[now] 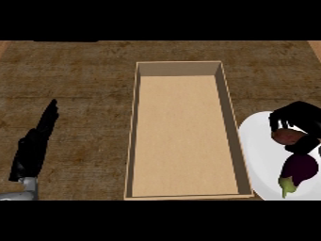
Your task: Pick the sweet potato from the plate and place it in the cardboard box
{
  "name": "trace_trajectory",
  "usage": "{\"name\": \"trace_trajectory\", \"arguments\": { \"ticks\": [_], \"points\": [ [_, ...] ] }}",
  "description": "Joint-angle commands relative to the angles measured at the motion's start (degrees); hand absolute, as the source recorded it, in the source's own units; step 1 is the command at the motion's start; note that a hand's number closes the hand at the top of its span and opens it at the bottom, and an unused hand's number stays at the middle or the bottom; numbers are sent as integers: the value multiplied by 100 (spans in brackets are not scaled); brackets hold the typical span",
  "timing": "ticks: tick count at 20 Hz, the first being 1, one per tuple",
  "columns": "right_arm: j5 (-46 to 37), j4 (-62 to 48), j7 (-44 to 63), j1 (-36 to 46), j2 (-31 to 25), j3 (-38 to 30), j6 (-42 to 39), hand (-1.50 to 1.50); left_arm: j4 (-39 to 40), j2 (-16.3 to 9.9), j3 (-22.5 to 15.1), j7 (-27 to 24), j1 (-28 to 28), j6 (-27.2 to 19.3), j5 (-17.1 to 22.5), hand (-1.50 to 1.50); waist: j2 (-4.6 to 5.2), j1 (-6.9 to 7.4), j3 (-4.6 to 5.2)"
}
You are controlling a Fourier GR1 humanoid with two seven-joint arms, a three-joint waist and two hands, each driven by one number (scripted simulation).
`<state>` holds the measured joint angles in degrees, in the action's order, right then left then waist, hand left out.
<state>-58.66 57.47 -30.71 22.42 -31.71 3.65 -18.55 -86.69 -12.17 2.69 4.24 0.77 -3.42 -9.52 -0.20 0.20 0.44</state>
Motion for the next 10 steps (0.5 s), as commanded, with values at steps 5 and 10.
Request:
{"name": "trace_trajectory", "arguments": {
  "ticks": [5, 10],
  "points": [
    [24, 656, 1429, -772, 450, -682, 729, 150, -136, 10, 88, -46, -255, -31, -31, 0, -61, -262, -30],
    [-41, 747, 3360, -1516, 700, -1645, 1279, 150, -152, -72, 402, 101, -469, -242, -11, 0, -256, -958, 8]
  ]
}}
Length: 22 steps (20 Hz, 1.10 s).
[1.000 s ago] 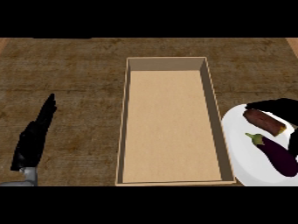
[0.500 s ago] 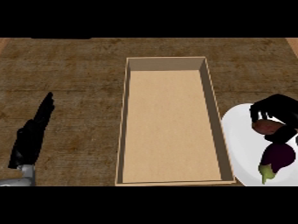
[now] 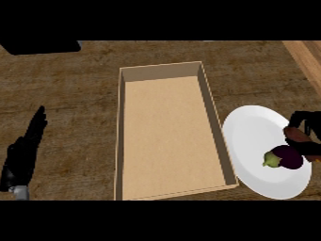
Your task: Pick the sweet potato from the plate and place it in the cardboard box
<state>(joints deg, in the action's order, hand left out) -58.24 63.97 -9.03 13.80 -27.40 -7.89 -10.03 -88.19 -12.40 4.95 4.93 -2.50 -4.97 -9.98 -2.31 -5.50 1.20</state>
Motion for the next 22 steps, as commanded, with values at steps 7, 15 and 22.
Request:
{"name": "trace_trajectory", "arguments": {
  "ticks": [7, 15, 22],
  "points": [
    [-503, 2283, 2672, -1480, 1065, -346, 824, 150, -31, -36, 198, -11, -273, -96, 40, 0, -35, -329, -43],
    [-296, 5409, 3434, -1611, 2609, 759, 873, 150, -239, -35, 15, 53, -269, 100, 66, 0, 37, 115, -85],
    [-1334, 7630, 5108, -2090, 2732, 3003, 227, 150, -134, -18, -72, 18, 66, 259, 127, 0, 172, 414, -101]
  ]
}}
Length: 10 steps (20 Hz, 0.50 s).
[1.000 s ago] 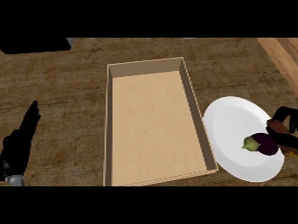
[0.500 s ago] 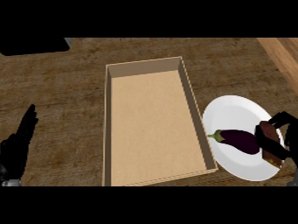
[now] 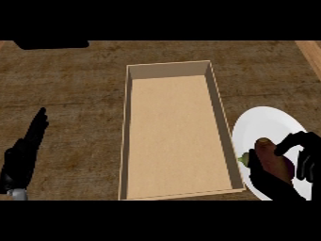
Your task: Pick the sweet potato from the plate and place it in the cardboard box
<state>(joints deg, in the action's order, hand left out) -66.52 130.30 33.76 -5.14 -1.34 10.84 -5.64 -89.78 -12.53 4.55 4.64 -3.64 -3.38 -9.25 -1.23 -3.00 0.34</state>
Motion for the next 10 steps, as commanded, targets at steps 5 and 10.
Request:
{"name": "trace_trajectory", "arguments": {
  "ticks": [5, 10],
  "points": [
    [-1124, 744, 2848, 1755, 131, 2005, -1056, 150, 52, 297, -399, 239, 447, -138, -312, 0, 105, 329, -17],
    [-347, -639, 3545, 3381, 133, 1226, -1223, 150, 292, 186, -223, 21, 561, 18, -189, 0, 137, 382, -23]
  ]
}}
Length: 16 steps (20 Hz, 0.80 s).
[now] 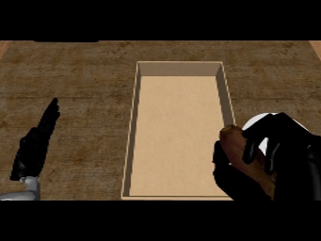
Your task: Pick the sweet potato from the plate and place it in the cardboard box
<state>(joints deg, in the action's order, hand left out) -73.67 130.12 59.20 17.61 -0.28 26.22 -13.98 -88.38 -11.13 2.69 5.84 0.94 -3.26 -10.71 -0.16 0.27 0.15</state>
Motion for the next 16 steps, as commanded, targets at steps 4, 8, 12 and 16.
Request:
{"name": "trace_trajectory", "arguments": {
  "ticks": [4, 8, 12, 16],
  "points": [
    [740, -1574, 1000, 1561, 27, -529, 169, 150, -292, -94, -21, 93, -190, 246, 78, 0, 19, 79, -11],
    [1152, -2844, 892, 2017, 27, -825, 533, 150, -275, 157, -231, 154, -98, -24, -180, 0, 35, 116, -12],
    [1360, -3888, 442, 2175, 27, -1134, 1005, 150, 169, 25, 48, -81, 134, 95, -5, 0, 47, 74, -12],
    [1501, -4734, 623, 2404, 27, -1101, 1541, 150, 44, 67, -19, 59, 178, 35, -123, 0, 42, 73, -13]
  ]
}}
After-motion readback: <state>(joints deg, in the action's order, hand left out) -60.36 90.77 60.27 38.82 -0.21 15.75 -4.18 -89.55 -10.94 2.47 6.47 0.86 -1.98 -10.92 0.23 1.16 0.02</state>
